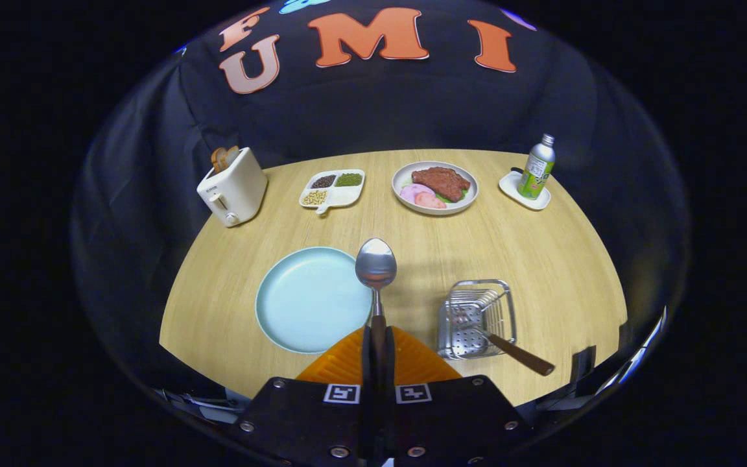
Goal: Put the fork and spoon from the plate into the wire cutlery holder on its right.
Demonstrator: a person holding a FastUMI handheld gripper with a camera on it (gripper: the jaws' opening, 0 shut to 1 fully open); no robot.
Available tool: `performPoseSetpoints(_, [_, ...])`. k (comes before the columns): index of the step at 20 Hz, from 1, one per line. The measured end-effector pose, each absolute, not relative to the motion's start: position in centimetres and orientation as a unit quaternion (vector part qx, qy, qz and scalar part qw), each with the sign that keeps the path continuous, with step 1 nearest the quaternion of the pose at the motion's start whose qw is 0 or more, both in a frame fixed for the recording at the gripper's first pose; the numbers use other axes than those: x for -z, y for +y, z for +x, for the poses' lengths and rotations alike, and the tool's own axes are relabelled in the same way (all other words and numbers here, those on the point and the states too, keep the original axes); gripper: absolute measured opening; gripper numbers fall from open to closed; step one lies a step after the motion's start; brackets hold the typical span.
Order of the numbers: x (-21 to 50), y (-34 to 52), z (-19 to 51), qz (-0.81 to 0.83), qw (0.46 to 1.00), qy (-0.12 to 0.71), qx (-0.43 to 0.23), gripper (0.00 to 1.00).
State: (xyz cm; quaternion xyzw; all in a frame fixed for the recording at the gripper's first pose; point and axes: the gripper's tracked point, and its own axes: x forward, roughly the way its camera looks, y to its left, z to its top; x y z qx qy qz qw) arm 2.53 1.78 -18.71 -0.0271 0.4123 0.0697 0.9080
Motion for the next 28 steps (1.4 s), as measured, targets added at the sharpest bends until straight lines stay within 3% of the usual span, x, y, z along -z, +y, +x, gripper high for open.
performPoseSetpoints(9, [18.6, -5.2, 0.1, -0.084, 0.867, 0.488, -0.054, 0.06])
performPoseSetpoints(20, [21.5, -6.1, 0.9, -0.105, 0.810, 0.574, -0.055, 0.06])
performPoseSetpoints(27, [20.8, -5.5, 2.9, -0.106, 0.821, 0.558, -0.054, 0.16])
performPoseSetpoints(28, [20.3, -5.4, 3.2, -0.106, 0.826, 0.551, -0.054, 0.24])
